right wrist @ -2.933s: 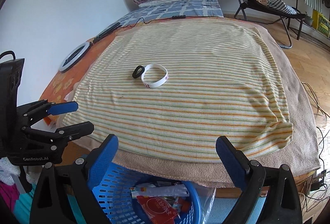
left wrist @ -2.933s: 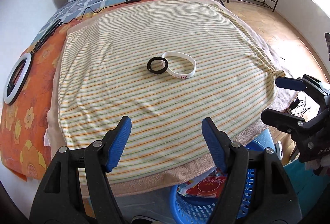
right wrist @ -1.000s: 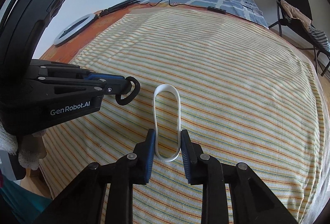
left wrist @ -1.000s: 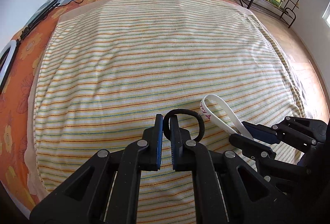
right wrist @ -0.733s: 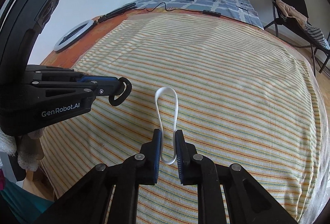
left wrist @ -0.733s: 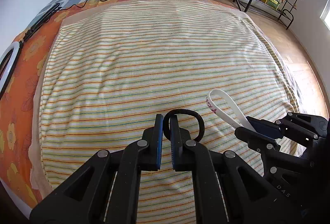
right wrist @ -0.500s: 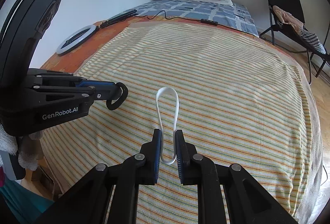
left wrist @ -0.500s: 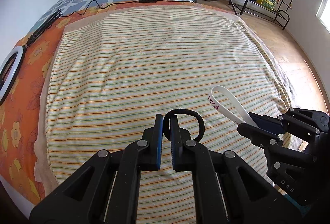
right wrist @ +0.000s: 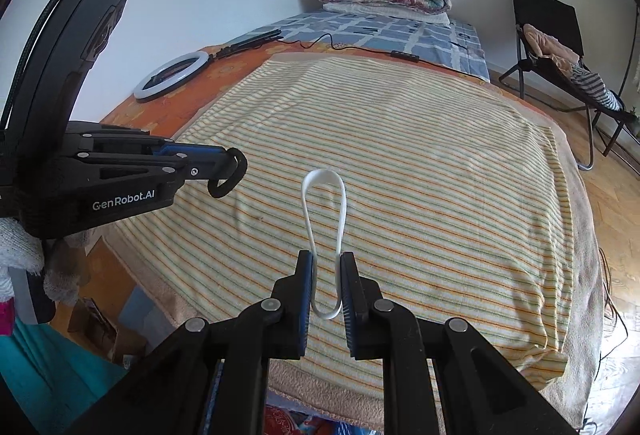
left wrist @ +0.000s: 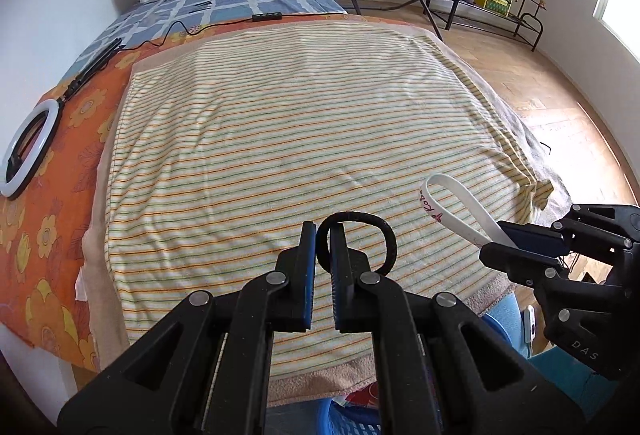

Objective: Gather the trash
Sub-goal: 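Carry ring and wristband over the blue basket and open both tools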

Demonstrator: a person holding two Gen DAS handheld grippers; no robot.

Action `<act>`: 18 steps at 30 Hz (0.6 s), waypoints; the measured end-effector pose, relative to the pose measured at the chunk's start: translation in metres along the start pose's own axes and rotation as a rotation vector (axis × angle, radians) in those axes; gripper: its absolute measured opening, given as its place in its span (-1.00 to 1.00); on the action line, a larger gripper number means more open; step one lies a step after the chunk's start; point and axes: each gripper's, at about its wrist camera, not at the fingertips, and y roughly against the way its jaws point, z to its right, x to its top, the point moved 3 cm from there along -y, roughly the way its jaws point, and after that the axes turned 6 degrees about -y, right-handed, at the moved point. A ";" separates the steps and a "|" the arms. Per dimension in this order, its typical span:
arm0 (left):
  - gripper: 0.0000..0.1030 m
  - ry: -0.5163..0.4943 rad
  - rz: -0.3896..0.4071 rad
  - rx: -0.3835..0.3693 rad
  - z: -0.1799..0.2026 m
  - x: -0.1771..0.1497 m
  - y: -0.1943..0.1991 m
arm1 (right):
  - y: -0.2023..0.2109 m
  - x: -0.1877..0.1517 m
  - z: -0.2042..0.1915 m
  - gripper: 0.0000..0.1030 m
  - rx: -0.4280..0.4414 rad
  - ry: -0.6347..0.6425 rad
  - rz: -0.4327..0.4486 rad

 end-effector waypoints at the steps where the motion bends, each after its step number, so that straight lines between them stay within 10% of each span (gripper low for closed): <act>1: -0.91 -0.005 0.003 -0.002 0.004 -0.004 0.003 | 0.005 -0.005 -0.001 -0.76 0.001 -0.002 0.002; 18: -0.91 -0.067 -0.039 -0.062 0.070 -0.095 0.029 | 0.051 -0.090 -0.011 -0.76 0.000 0.003 -0.044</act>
